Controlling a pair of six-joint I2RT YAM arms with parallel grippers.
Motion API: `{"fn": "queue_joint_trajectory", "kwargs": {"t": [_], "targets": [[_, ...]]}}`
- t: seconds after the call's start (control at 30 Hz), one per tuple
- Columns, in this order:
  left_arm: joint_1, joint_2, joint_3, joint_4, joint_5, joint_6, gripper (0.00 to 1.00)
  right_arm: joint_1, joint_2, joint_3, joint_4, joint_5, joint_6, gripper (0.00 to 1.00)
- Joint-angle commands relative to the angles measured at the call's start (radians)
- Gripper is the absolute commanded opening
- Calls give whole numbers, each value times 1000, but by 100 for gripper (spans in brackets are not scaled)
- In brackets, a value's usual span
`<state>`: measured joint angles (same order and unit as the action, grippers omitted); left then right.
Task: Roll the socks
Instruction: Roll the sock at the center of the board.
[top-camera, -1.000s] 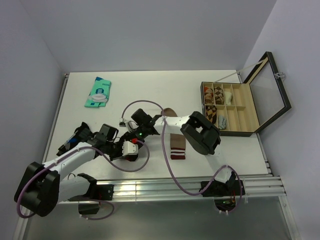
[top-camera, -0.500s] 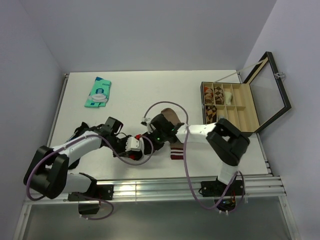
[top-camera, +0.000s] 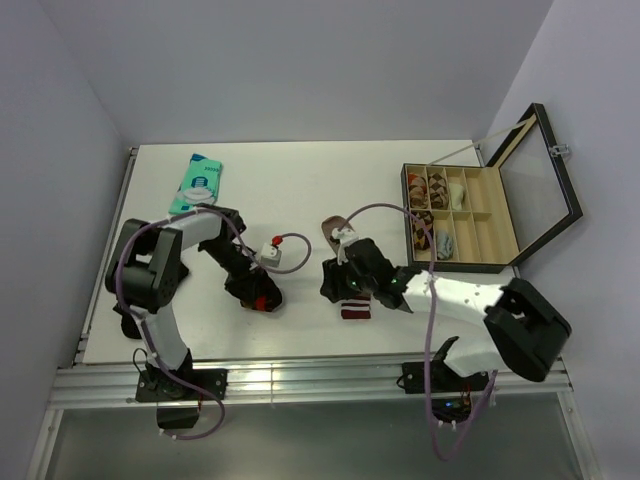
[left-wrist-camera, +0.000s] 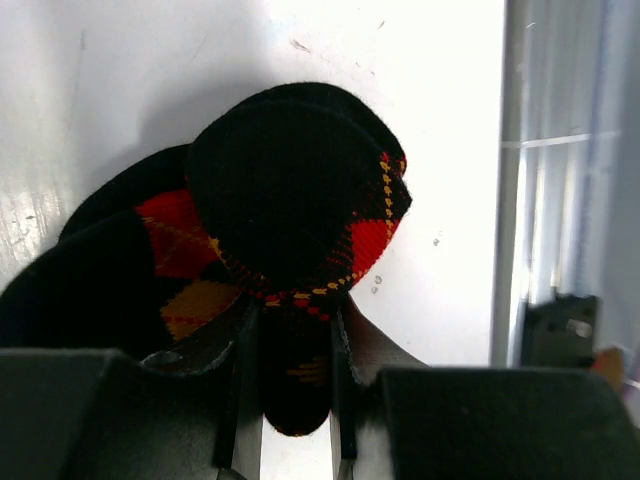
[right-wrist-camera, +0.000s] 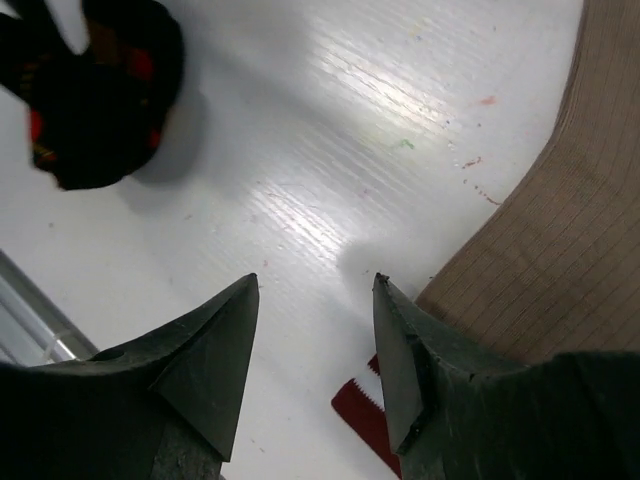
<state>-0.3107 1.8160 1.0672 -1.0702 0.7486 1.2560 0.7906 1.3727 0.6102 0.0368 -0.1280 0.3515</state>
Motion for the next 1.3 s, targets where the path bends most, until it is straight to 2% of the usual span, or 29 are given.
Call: {"fn": "queue_joint_trajectory", "kwargs": {"t": [0.0,0.13,0.2,0.43,0.57,0.77,1.13,1.27], "targets": [[22,98,105,-224,80,115,0,48,-128,-62,147,108,4,57],[24,207,181,-300,77,120,0,214,-184,-58,198,273,-74,62],[22,230,192,-300,64,112,0,313,-147,-15,193,341,-95,63],[19,315,218,-297,25,56,0,450,70,135,189,412,-195,65],[18,321,208,-278,28,43,0,495,189,258,158,455,-255,68],[16,328,209,-267,31,28,0,512,299,333,146,442,-305,70],[9,339,221,-280,37,26,0,532,436,372,196,519,-368,72],[4,345,223,-280,37,20,0,549,466,375,233,605,-393,72]]}}
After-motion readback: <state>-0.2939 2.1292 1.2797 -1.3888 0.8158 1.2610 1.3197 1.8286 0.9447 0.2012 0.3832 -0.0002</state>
